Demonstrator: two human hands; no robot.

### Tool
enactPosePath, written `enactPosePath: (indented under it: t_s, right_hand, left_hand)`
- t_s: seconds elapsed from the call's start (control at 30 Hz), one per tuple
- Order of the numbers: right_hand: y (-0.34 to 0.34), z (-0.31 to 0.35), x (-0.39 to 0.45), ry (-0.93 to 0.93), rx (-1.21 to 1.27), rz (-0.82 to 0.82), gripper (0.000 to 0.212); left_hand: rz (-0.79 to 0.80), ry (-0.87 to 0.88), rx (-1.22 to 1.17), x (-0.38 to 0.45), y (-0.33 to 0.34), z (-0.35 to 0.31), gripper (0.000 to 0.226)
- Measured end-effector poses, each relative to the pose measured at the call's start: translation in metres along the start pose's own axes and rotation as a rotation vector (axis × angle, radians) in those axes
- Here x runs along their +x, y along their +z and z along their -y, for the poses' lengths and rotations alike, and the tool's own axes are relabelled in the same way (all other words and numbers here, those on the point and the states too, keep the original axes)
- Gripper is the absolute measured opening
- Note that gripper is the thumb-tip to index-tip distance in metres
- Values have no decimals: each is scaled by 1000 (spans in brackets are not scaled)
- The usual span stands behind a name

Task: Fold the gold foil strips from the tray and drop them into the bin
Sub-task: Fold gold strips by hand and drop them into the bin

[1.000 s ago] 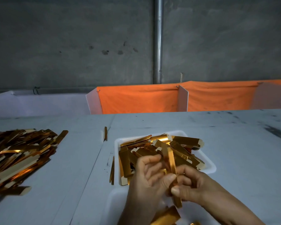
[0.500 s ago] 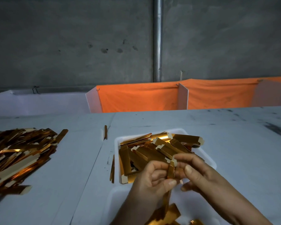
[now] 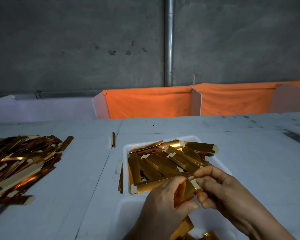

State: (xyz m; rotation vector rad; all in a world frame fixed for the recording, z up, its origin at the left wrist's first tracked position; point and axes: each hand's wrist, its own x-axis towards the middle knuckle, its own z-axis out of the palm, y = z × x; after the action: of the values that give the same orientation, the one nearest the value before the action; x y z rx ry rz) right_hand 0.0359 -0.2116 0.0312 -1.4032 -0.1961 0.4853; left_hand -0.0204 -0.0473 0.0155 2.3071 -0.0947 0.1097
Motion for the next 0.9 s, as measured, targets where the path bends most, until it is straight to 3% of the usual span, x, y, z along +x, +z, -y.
enactPosePath:
  t_s: [0.23,0.6,0.9]
  right_hand:
    - [5,0,0,22,86,11,9]
    - [0,0,-2,-72,-135,10,7]
    - [-4,7,-7,-100,-172,148,4]
  left_hand:
    - [-149,109,-74,-2,0,7,46]
    - [-41,226,-39,3,0,7,53]
    - [-8,248,5,3,-1,7,63]
